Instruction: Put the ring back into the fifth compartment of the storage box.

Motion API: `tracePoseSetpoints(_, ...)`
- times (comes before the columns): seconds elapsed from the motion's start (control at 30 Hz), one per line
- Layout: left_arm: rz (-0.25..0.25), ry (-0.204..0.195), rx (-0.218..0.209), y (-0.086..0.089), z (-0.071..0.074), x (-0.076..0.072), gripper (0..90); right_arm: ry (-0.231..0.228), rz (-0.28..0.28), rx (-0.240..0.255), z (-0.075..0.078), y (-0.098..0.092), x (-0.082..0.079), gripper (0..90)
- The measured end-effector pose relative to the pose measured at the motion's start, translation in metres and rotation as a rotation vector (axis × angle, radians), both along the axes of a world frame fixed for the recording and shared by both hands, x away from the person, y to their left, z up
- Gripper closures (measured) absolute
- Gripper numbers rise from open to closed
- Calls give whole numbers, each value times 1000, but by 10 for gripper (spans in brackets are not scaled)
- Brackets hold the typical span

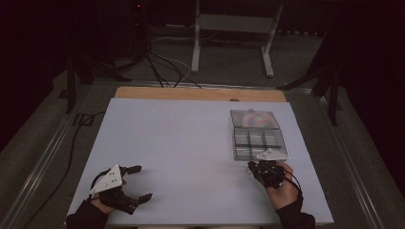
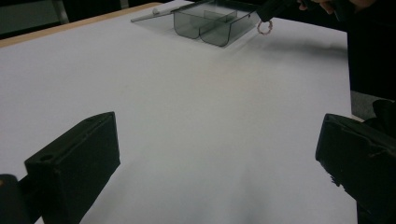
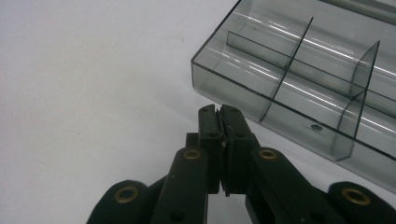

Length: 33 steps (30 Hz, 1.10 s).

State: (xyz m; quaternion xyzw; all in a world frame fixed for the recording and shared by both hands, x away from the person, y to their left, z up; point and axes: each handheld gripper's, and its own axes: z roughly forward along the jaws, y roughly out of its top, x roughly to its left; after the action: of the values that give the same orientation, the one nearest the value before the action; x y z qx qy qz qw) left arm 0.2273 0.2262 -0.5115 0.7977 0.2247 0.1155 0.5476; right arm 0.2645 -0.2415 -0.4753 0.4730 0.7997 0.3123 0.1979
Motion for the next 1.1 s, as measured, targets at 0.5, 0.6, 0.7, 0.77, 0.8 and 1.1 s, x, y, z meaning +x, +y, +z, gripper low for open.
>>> tracePoseSetpoints(0.5,1,-1,0,0,0,0,10,-7,2,2,6,0,3,884)
tracePoseSetpoints(0.6,1,-1,0,0,0,0,11,-11,0,1,8,0,4,884)
tracePoseSetpoints(0.7,1,-1,-1,0,0,0,11,-13,-3,1,9,-1,5,884)
tracePoseSetpoints(0.77,1,-2,0,0,0,0,10,-15,-3,1,10,-1,6,884)
tracePoseSetpoints(0.8,1,-1,0,0,0,0,11,-16,-4,1,11,-1,6,884)
tracePoseSetpoints(1.1,2,-2,-1,0,0,0,11,-29,-10,3,17,-3,9,884)
